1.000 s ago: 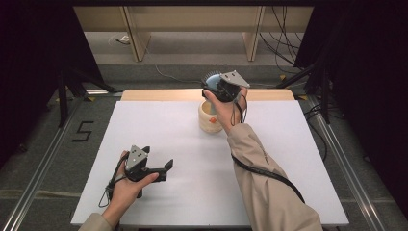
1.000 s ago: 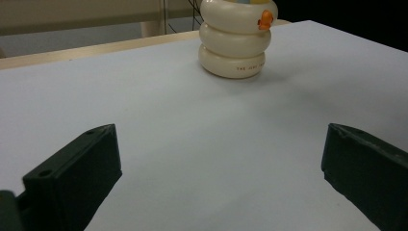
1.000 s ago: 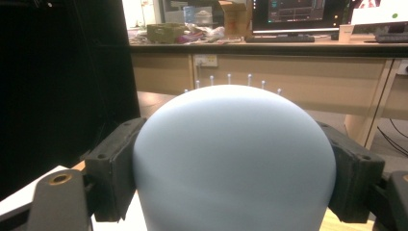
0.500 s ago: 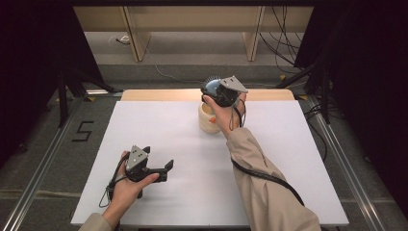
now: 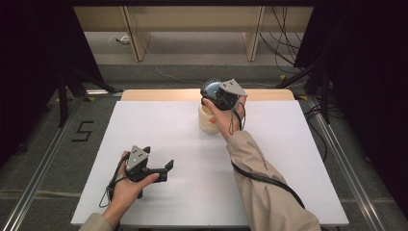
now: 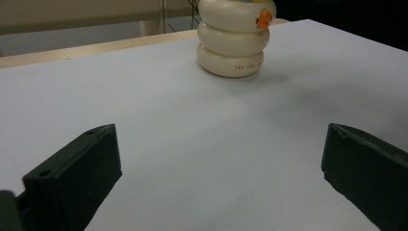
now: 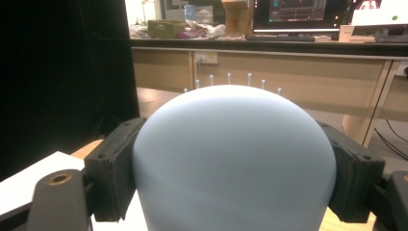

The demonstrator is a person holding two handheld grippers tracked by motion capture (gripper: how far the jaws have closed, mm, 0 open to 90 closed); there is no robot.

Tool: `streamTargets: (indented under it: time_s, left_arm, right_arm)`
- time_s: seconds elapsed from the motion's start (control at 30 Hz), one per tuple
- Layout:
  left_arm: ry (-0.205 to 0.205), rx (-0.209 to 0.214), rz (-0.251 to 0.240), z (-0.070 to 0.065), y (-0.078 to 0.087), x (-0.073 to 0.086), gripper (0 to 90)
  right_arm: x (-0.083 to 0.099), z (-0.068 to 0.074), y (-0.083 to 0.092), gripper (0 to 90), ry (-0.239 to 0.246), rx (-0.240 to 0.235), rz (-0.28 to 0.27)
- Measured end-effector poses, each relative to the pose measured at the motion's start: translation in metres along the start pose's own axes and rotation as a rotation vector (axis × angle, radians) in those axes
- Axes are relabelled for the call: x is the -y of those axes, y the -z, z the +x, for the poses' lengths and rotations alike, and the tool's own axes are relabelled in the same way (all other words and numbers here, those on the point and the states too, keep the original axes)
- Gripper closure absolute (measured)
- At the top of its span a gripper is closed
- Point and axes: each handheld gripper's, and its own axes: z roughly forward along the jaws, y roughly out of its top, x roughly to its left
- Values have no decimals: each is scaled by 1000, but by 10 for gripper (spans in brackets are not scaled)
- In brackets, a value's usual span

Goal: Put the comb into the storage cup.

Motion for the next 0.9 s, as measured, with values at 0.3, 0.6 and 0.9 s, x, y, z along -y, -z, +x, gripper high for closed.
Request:
streamTargets:
  time_s: [0.3,0.6,0.9]
  left_arm:
    - [-2,-1,0,-1,0,0,0]
    - [-3,-1,0,-1,0,0,0]
    - [-6,1,6,-1,-1,1,0]
  right_arm:
    - [2,1,10,206,7,-14,-2]
    - [6,2,22,204,15,-24,-11]
    - [10,2,32,203,15,-28,-25]
